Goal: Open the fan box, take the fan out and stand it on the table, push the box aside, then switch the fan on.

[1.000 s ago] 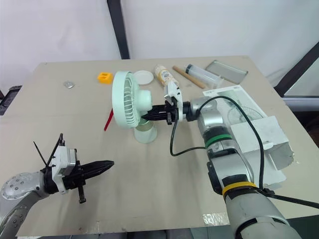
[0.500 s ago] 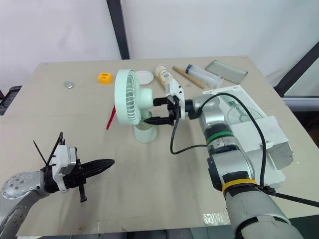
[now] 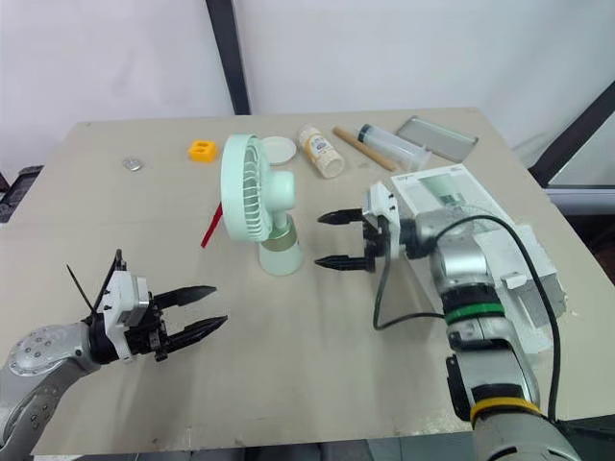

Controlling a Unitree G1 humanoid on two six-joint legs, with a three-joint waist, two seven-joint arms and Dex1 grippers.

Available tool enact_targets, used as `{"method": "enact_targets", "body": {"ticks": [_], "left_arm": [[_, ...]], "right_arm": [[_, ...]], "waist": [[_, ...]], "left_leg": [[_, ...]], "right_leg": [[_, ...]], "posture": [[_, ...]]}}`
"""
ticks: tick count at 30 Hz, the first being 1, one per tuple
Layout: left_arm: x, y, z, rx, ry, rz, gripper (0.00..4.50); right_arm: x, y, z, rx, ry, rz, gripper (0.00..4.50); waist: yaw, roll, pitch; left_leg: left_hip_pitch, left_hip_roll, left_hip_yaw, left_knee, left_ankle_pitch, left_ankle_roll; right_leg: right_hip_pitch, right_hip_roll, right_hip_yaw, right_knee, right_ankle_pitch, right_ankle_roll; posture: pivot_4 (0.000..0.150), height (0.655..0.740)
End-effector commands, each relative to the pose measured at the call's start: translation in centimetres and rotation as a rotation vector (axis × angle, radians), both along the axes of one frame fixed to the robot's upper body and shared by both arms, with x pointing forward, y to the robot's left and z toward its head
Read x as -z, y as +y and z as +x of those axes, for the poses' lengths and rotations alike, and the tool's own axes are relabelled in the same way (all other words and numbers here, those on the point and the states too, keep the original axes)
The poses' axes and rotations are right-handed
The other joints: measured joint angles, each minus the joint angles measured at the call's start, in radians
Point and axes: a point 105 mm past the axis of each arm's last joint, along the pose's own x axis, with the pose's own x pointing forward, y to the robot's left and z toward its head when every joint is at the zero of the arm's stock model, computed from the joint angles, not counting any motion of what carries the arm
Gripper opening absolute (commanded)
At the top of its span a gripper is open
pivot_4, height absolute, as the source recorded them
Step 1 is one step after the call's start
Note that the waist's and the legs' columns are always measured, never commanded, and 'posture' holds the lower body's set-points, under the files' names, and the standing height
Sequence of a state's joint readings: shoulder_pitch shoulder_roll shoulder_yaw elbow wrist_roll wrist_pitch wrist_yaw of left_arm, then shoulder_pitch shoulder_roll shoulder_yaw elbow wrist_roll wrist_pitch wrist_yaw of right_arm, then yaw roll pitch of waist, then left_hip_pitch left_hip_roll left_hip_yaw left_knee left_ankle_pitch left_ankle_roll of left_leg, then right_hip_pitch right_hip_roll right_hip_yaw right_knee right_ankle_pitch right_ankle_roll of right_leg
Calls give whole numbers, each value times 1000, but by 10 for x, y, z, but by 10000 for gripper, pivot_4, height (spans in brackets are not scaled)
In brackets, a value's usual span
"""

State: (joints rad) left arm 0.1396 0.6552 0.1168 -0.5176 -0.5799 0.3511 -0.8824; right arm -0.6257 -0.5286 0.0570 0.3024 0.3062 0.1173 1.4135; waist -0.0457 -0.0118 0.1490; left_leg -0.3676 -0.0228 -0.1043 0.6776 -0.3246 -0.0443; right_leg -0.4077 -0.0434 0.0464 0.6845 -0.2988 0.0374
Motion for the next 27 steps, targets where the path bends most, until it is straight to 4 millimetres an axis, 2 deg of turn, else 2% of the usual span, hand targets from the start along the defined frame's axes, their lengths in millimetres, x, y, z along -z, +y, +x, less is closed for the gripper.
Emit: {"method": "enact_targets", "body": {"ticks": [1,9,15,22,27], "left_arm": [[-2,5,5,-52,-14,-13,44766],[12,7,15,-208,4,-29,44766],[32,4,18,-276,19,0,44766],[49,4,25,-343,40,53,44766],[52,6,26,-360,36,81,44766]], "right_arm": [[-9,5,-14,55,-55,56,45000],[25,-8,-33,342,-54,90,45000],[48,-16,-52,481,0,152,45000],[62,-16,-61,516,24,178,45000],[65,-18,-64,517,26,180,45000]], "waist": [[1,0,0],[3,1,-1],[4,0,-1],[5,1,-1],[4,1,-1]], "left_leg": [[0,0,0,0,0,0],[1,0,0,0,0,0],[1,-1,0,0,0,0],[8,-1,1,-1,-3,5],[9,-1,2,-2,-3,6]], "right_leg": [[0,0,0,0,0,0],[1,0,0,0,0,0],[1,0,0,0,0,0],[7,1,2,0,0,0],[8,1,2,-1,0,0]], "posture": [[1500,7400],[1500,7400],[1500,7400],[1500,7400],[1500,7400]]}}
